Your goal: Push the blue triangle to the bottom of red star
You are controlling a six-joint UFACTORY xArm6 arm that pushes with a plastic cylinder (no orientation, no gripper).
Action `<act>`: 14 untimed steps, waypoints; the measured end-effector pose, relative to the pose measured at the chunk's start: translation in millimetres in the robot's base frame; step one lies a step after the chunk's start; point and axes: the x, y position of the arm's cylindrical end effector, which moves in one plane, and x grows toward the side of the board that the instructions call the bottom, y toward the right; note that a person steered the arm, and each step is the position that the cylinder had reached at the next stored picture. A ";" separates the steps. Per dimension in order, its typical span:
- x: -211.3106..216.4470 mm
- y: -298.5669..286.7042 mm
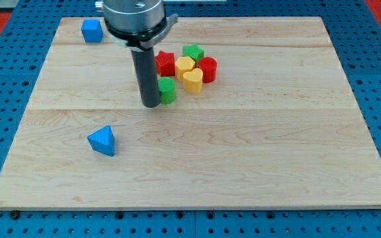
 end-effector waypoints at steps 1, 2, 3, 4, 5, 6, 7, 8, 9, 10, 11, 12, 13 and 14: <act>-5.2 11.4; -10.6 17.6; -14.4 18.5; -3.1 11.7; 22.2 11.7; 50.8 11.1; 91.2 -1.6; 102.3 -43.9; 108.5 -77.7; 117.9 -114.1; 120.4 -147.9; 117.6 -141.1; 102.6 -103.6; 62.8 -97.5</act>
